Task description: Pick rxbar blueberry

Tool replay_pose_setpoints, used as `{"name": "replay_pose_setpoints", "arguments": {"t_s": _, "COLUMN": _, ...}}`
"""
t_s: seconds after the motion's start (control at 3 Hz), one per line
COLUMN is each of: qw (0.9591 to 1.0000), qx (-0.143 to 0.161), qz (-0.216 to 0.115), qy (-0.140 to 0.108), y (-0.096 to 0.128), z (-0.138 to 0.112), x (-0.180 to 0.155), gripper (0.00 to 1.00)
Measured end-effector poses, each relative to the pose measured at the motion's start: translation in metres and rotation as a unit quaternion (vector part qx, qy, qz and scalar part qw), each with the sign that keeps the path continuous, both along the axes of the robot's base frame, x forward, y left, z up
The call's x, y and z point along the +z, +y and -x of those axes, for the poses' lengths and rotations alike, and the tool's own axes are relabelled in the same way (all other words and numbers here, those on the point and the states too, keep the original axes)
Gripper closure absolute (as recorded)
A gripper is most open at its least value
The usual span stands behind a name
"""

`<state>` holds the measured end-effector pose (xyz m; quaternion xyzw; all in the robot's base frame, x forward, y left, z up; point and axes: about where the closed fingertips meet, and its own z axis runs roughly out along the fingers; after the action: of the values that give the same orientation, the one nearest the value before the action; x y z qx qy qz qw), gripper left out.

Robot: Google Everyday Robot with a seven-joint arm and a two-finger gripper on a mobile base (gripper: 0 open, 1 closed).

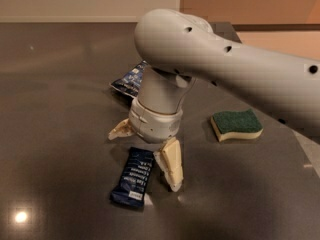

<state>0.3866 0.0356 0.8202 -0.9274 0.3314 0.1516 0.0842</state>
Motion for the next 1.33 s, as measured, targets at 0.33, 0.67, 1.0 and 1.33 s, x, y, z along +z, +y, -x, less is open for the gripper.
{"name": "replay_pose_setpoints", "arguments": {"t_s": 0.33, "qw": 0.9997, "qx": 0.025, "qz": 0.007, "qy": 0.003, "y": 0.002, "z": 0.0065, "x": -0.0038, "gripper": 0.0}}
{"name": "replay_pose_setpoints", "arguments": {"t_s": 0.67, "qw": 0.9987, "qx": 0.047, "qz": 0.017, "qy": 0.005, "y": 0.0033, "z": 0.0102, "x": -0.0079, "gripper": 0.18}}
{"name": "replay_pose_setpoints", "arguments": {"t_s": 1.0, "qw": 0.998, "qx": 0.058, "qz": 0.022, "qy": 0.006, "y": 0.0039, "z": 0.0119, "x": -0.0083, "gripper": 0.49}}
{"name": "replay_pose_setpoints", "arguments": {"t_s": 1.33, "qw": 0.998, "qx": 0.058, "qz": 0.022, "qy": 0.006, "y": 0.0038, "z": 0.0119, "x": -0.0003, "gripper": 0.72}}
